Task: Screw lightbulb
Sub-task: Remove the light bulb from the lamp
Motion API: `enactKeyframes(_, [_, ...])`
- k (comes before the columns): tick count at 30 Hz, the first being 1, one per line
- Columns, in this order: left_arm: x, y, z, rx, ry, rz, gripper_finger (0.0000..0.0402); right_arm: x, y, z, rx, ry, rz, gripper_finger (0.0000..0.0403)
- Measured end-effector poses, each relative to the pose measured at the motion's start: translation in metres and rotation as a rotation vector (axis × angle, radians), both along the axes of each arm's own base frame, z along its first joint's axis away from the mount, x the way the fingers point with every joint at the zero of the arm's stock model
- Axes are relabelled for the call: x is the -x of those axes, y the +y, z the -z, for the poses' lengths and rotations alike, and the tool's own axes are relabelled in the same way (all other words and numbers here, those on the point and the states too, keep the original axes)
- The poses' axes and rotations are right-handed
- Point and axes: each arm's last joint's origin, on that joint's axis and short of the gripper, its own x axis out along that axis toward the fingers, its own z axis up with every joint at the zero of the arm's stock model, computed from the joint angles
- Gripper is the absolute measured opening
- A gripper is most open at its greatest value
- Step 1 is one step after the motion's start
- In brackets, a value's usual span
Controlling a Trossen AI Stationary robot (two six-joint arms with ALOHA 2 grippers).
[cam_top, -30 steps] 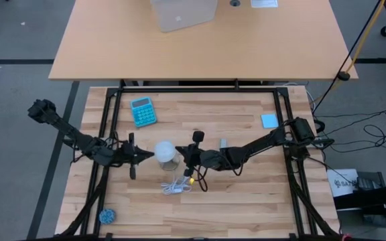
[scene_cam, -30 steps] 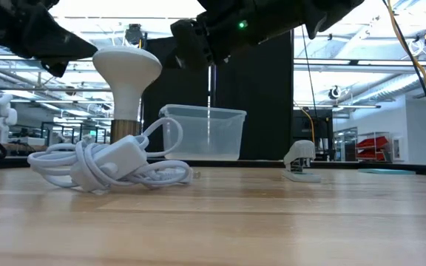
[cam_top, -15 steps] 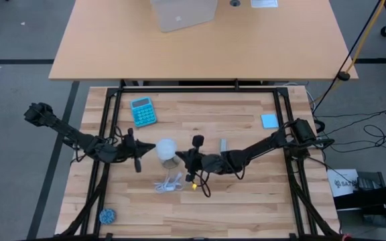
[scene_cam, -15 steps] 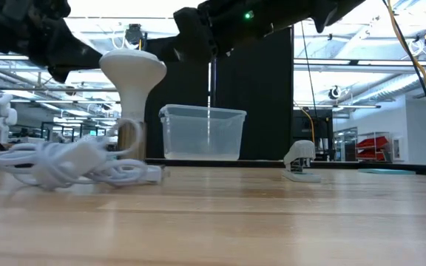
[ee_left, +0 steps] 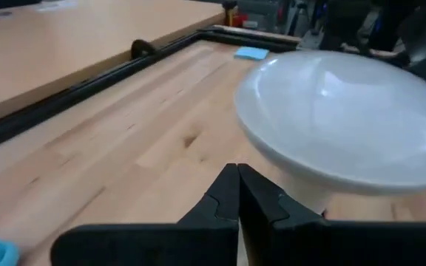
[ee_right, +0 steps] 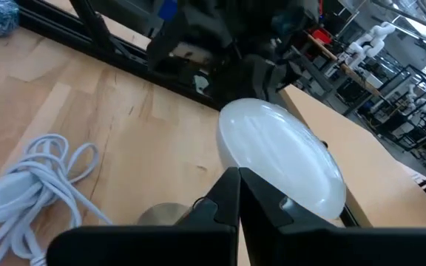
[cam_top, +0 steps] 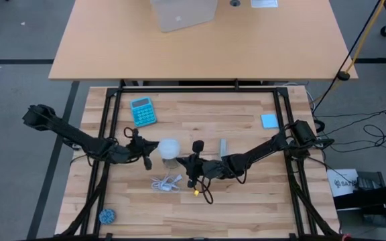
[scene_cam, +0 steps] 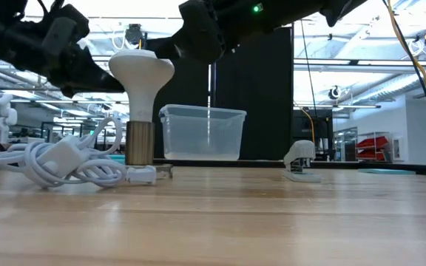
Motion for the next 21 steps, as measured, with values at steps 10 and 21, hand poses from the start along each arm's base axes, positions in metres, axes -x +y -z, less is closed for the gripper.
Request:
enactKeyframes(10, [-0.011, 0.003, 0.012, 0.098, 0.047, 0.075, 0.0, 0.003, 0.008, 0.001, 0.005, 0.013, -0.004, 0.0])
enactKeyframes(21, [-0.014, 0.007, 0.018, 0.227, 0.073, 0.117, 0.0, 0.007, 0.013, 0.005, 0.018, 0.038, 0.044, 0.0])
